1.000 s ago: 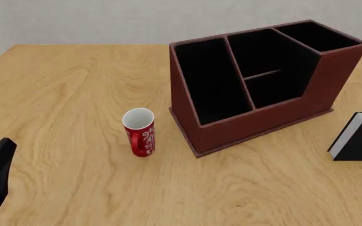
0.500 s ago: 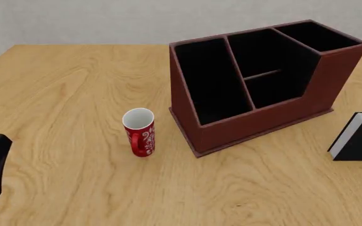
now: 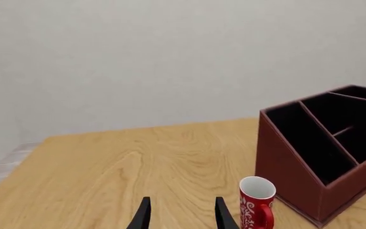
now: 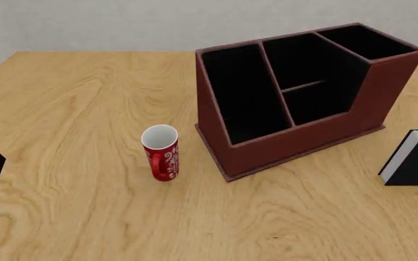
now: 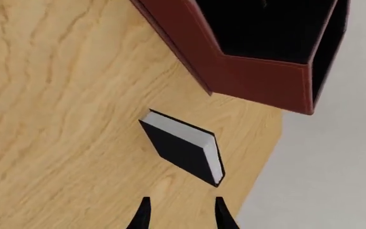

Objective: Pick up the book and place it in the left compartment of the caddy.

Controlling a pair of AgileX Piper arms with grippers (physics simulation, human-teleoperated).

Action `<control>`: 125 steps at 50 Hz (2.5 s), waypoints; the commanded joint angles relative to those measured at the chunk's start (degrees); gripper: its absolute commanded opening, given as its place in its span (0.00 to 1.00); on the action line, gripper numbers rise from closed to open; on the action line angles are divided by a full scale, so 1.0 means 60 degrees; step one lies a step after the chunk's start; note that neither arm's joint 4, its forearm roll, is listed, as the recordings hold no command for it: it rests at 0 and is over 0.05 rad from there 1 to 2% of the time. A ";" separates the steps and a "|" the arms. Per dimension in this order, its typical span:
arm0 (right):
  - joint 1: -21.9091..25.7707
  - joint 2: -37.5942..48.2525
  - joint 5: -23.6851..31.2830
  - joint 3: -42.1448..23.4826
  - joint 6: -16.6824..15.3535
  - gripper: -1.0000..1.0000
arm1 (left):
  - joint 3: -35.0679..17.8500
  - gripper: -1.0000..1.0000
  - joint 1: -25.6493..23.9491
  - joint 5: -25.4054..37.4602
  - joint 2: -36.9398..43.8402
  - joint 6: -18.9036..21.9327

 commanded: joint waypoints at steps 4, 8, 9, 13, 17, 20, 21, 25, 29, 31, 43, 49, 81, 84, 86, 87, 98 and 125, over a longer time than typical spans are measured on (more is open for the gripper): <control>-0.1023 0.1319 -0.0417 -0.0631 -0.1179 1.00 | -0.0162 1.00 0.0233 -0.0065 0.0148 -0.0118; -0.1032 0.1559 -0.0458 -0.0782 -0.1258 1.00 | -0.0122 1.00 0.0245 -0.0106 0.0165 -0.0138; -0.1170 0.1669 -0.0593 -0.0717 -0.1503 1.00 | -0.0104 1.00 0.0259 -0.0124 0.0171 -0.0155; -0.1233 0.1985 -0.0682 -0.0970 -0.1576 1.00 | -0.0055 1.00 0.0302 -0.0165 0.0195 -0.0194; -0.1383 0.2247 -0.0758 -0.1171 -0.1771 1.00 | 0.0062 1.00 0.0363 -0.0285 0.0258 -0.0215; -0.1532 0.2413 -0.0820 -0.1274 -0.1958 1.00 | 0.0091 1.00 0.0398 -0.0407 0.0362 -0.0212; -0.1545 0.2462 -0.0827 -0.1303 -0.1978 1.00 | 0.0087 1.00 0.0410 -0.0450 0.0405 -0.0227; -0.1622 0.2630 -0.0950 -0.1314 -0.2182 1.00 | 0.0111 1.00 0.0447 -0.0645 0.0571 -0.0231; -0.1710 0.2889 -0.1093 -0.1340 -0.2456 1.00 | 0.0178 1.00 0.0509 -0.0921 0.0784 -0.0256; -0.1866 0.3011 -0.1239 -0.1238 -0.2758 1.00 | 0.0200 1.00 0.0551 -0.1028 0.0875 -0.0271; -0.1855 0.3656 -0.1613 -0.1489 -0.3076 1.00 | 0.0349 1.00 0.0696 -0.1437 0.1186 -0.0330; -0.2088 0.4077 -0.1966 -0.1495 -0.3544 1.00 | 0.0463 1.00 0.0804 -0.1634 0.1339 -0.0395; -0.1982 0.5661 -0.2951 -0.2288 -0.3966 1.00 | 0.0751 1.00 0.1096 -0.2872 0.2450 -0.0444; -0.1924 0.5814 -0.3058 -0.2297 -0.3962 1.00 | 0.0755 1.00 0.1111 -0.3021 0.2597 -0.0416; -0.1896 0.5881 -0.3113 -0.2250 -0.3969 1.00 | 0.0788 1.00 0.1126 -0.3105 0.2654 -0.0399; -0.1896 0.5881 -0.3114 -0.2250 -0.3969 1.00 | 0.0788 1.00 0.1126 -0.3105 0.2654 -0.0399; -0.1720 0.6238 -0.3350 -0.2109 -0.3939 1.00 | 0.0900 1.00 0.1218 -0.3343 0.2828 -0.0354; -0.1648 0.6216 -0.3150 -0.1773 -0.3918 1.00 | 0.0876 1.00 0.1303 -0.3167 0.2678 -0.0406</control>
